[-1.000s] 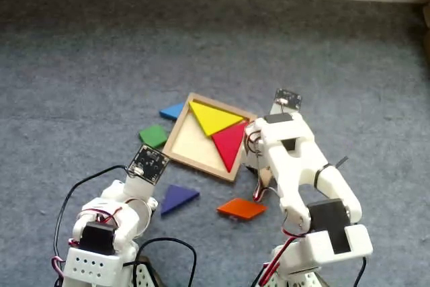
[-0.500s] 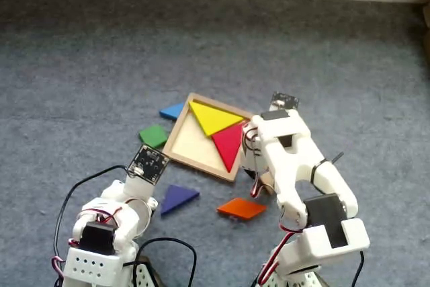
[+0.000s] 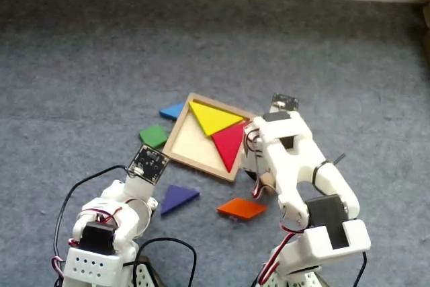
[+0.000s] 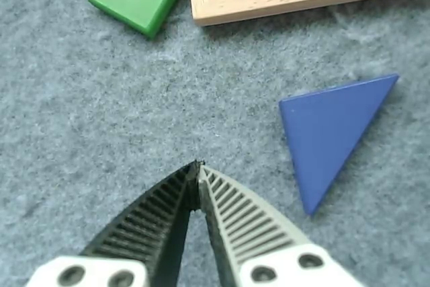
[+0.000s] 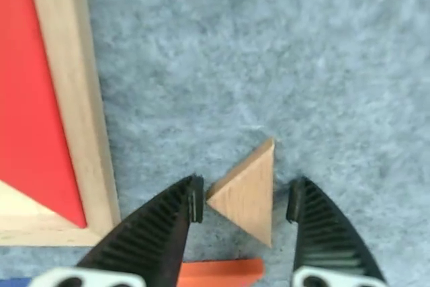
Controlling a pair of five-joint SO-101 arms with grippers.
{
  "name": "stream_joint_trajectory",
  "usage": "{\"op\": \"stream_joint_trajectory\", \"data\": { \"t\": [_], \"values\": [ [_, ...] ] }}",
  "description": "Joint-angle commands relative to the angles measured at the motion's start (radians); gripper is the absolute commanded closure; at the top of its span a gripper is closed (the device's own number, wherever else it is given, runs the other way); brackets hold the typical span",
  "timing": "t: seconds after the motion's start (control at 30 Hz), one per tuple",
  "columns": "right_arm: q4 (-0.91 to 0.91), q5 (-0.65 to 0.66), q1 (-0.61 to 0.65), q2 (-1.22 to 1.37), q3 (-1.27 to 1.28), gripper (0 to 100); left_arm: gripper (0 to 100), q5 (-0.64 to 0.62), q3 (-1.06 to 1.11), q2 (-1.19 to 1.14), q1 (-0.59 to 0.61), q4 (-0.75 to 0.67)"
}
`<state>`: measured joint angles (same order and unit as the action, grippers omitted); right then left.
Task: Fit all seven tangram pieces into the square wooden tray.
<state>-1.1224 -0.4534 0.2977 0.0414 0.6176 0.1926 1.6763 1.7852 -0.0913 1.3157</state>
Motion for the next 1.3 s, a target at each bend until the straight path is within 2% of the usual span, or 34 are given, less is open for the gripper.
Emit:
{"op": "stream_joint_trajectory", "data": {
  "t": [0.0,0.17,0.33,0.6,0.87,1.03,1.27],
  "values": [
    [0.005,0.020,-0.045,-0.010,-0.002,85.7,99,0.005,0.019,0.028,-0.013,0.005],
    [0.001,0.117,-0.044,-0.016,-0.004,92.8,99,0.005,0.019,0.028,-0.013,0.005],
    [-0.053,0.121,-0.041,-0.021,-0.018,93.2,99,0.005,0.019,0.028,-0.013,0.005],
    [-0.196,0.112,0.042,-0.018,-0.231,93.2,99,0.005,0.019,0.028,-0.013,0.005],
    [-0.171,-0.187,0.176,-0.008,-0.343,93.2,99,0.005,0.019,0.028,-0.013,0.005],
    [0.016,-0.370,0.225,-0.008,-0.354,93.2,99,0.005,0.019,0.028,-0.013,0.005],
    [0.265,-0.473,0.249,-0.007,-0.226,93.0,99,0.005,0.019,0.028,-0.013,0.005]
  ]
}}
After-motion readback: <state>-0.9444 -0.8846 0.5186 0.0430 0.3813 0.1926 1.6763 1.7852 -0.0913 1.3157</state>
